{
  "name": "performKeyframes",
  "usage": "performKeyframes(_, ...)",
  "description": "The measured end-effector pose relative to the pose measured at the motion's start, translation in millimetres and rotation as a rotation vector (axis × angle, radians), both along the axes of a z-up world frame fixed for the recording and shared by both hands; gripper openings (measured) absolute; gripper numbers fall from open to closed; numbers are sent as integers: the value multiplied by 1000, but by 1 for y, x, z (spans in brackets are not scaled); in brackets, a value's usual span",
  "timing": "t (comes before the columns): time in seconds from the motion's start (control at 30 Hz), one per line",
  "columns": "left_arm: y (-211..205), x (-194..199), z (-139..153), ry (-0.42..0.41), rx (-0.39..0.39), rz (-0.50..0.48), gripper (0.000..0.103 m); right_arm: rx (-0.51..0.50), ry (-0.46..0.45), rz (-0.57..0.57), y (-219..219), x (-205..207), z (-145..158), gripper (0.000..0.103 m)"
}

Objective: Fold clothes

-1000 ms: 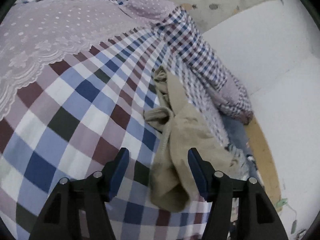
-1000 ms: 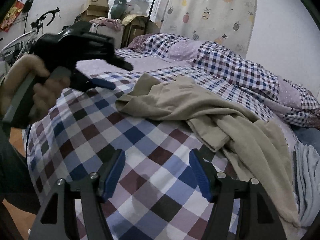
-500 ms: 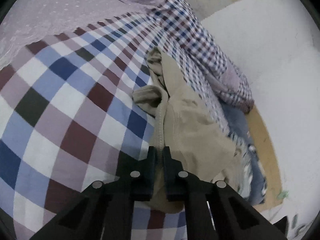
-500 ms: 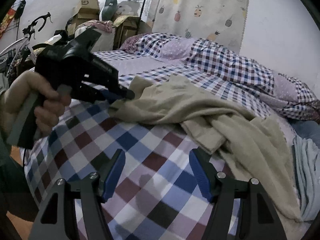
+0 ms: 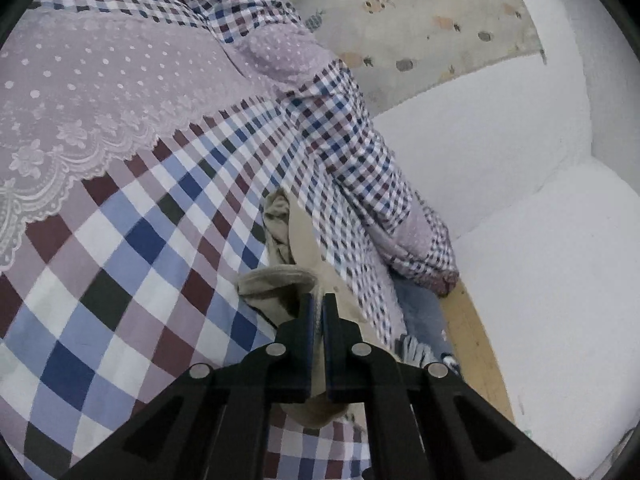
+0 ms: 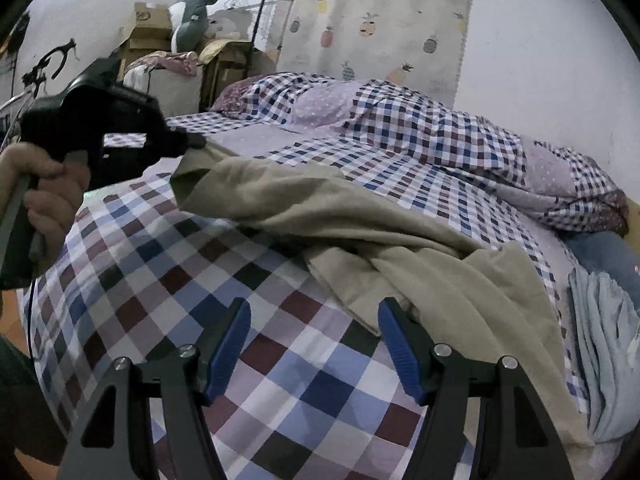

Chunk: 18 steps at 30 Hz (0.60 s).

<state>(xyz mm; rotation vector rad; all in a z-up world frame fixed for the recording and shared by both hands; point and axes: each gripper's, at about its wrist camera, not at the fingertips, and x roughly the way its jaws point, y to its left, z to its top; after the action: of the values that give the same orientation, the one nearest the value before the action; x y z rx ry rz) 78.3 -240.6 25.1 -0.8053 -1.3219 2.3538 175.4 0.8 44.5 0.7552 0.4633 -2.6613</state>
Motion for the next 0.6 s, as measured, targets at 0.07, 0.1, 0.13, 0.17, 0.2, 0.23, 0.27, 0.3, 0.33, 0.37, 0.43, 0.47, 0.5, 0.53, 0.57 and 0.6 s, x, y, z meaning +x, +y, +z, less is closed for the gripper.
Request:
performKeyframes(0.07, -5, 1, -1, 17, 26, 19, 2, 24, 19, 1, -1, 1, 1, 70)
performKeyframes(0.1, -8, 0, -2, 16, 33, 28, 2, 33, 30, -7, 2, 0, 3, 70)
performKeyframes(0.13, -7, -1, -1, 20, 36, 29, 2, 40, 41, -17, 6, -2, 5, 70)
performKeyframes(0.17, -7, -1, -2, 25, 33, 33, 2, 35, 45, -38, 13, -5, 7, 70)
performKeyframes(0.2, -10, 0, -1, 30, 39, 37, 1, 30, 49, -58, 21, -8, 10, 70)
performKeyframes(0.23, -12, 0, -1, 35, 45, 42, 1, 24, 52, -79, 28, -12, 12, 70)
performKeyframes(0.27, -14, -1, -1, 40, 53, 52, 1, 14, 52, -102, 36, -15, 14, 70)
performKeyframes(0.3, -19, 0, 1, 47, 67, 69, 1, 4, 49, -125, 46, -19, 17, 70)
performKeyframes(0.33, -23, 0, 2, 52, 76, 82, 1, -5, 46, -148, 57, -24, 20, 70)
performKeyframes(0.37, -27, -1, 3, 56, 83, 100, 1, -5, 46, -160, 63, -27, 22, 70)
performKeyframes(0.43, -44, 0, 1, 60, 110, 158, 1, 1, 45, -182, 78, -35, 25, 71)
performKeyframes(0.47, -53, 1, 1, 62, 124, 188, 1, 4, 40, -188, 85, -38, 26, 71)
performKeyframes(0.5, -62, 2, 0, 65, 138, 217, 1, 2, 23, -193, 93, -41, 24, 71)
performKeyframes(0.53, -70, 3, -3, 62, 153, 238, 1, -17, -8, -194, 102, -43, 20, 71)
performKeyframes(0.57, -76, 4, -6, 56, 161, 264, 1, -43, -43, -186, 109, -46, 17, 71)
performKeyframes(0.6, -84, 4, -10, 48, 170, 290, 1, -64, -75, -178, 115, -49, 13, 71)
